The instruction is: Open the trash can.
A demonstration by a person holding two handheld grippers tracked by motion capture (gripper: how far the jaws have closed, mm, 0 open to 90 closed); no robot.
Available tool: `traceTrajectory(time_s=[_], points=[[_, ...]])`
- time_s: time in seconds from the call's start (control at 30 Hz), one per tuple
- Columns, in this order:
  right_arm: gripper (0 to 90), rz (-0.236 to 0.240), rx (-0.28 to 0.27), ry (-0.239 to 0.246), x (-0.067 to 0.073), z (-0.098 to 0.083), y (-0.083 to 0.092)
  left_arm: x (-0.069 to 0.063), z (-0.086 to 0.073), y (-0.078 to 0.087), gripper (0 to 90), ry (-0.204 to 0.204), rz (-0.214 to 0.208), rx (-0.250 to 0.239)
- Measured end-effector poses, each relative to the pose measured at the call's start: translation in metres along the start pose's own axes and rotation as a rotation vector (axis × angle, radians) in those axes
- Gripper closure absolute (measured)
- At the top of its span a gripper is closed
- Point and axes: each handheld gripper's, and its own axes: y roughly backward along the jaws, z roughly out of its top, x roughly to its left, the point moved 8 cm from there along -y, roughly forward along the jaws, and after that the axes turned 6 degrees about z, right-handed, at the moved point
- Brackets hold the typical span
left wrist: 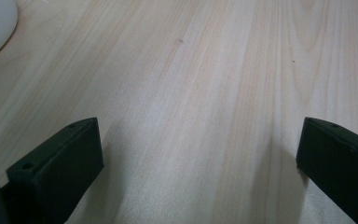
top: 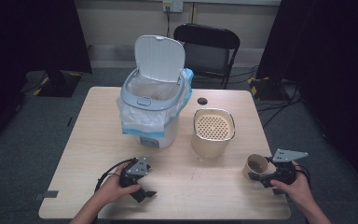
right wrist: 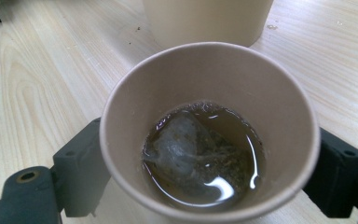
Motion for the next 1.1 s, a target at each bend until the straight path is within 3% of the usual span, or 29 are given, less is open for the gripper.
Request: traceTrajectory(time_s=[0.77,1.1], points=[[23.4,0.011,-0.084,-0.033,-0.002,-0.008,-0.010,0.000,0.000,0.000,0.0,0.000,0.000,-0.001],[25.4,-0.001,-0.095,-0.040,-0.002,-0.008,-0.010,0.000,0.000,0.000,0.0,0.001,0.000,0.000]])
